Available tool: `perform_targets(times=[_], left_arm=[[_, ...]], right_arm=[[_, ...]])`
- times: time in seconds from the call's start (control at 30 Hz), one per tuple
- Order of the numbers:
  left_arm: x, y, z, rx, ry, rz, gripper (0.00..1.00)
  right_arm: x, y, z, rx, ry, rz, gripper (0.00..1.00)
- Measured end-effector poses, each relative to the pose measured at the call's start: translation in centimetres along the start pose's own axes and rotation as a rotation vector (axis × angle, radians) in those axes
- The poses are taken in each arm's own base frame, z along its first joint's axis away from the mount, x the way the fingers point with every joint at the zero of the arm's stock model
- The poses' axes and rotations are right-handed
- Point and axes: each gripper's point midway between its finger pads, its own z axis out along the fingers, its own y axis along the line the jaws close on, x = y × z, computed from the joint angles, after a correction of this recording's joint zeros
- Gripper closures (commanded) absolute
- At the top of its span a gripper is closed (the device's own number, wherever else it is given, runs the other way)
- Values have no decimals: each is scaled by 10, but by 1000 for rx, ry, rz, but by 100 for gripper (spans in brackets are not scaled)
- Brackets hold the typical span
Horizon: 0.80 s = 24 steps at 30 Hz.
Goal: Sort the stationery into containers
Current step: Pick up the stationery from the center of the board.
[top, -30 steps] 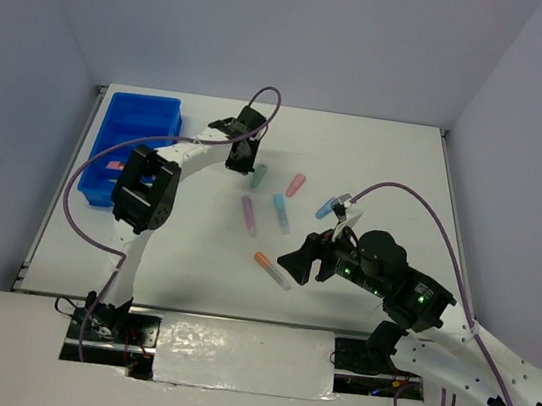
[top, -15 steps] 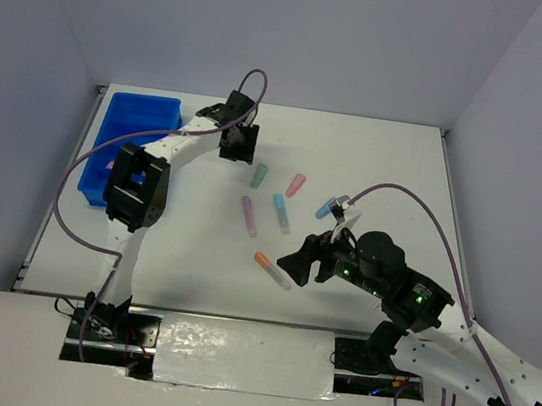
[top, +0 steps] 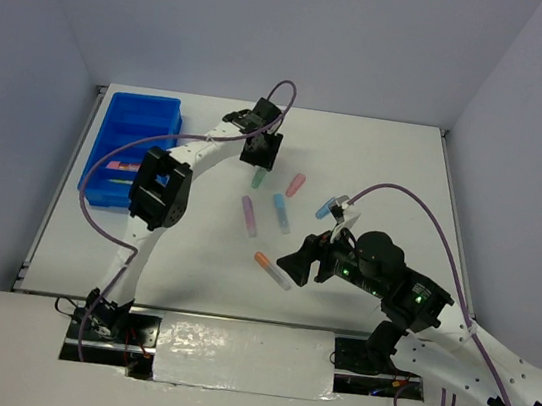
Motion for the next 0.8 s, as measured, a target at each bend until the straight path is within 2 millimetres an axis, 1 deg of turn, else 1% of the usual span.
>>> perform_targets(times=[0.1,0.2,0.33,0.43,0.47,0.6,0.63,0.67,0.73,0.8], left_arm=[[20,6,18,-33,57,10,42],[33,12,26,-62,92,17,43],[36,11,29,-65,90,35,45],[37,11,30,-77,80,53,49],[37,11,30,-83,78,58,54],[38,10,31,-85,75,64,67],[38,10,31,-83,76,71,72],[38,9,31,-82,76,78,87],[38,9,31,-78,77,82,97],[37,10,30,-70,77,77,100]], right_arm=[[0,0,0,0,0,-2,14],[0,0,0,0,0,-3,14],[0,0,0,0,1,-3,14],[1,-1,1,2,6,-2,14],[2,-1,2,3,8,-2,14],[2,-1,3,5,11,-2,14],[2,-1,3,5,12,-2,14],[2,-1,3,5,12,-2,14],[2,-1,3,5,11,-2,14],[2,-1,2,5,9,-3,14]])
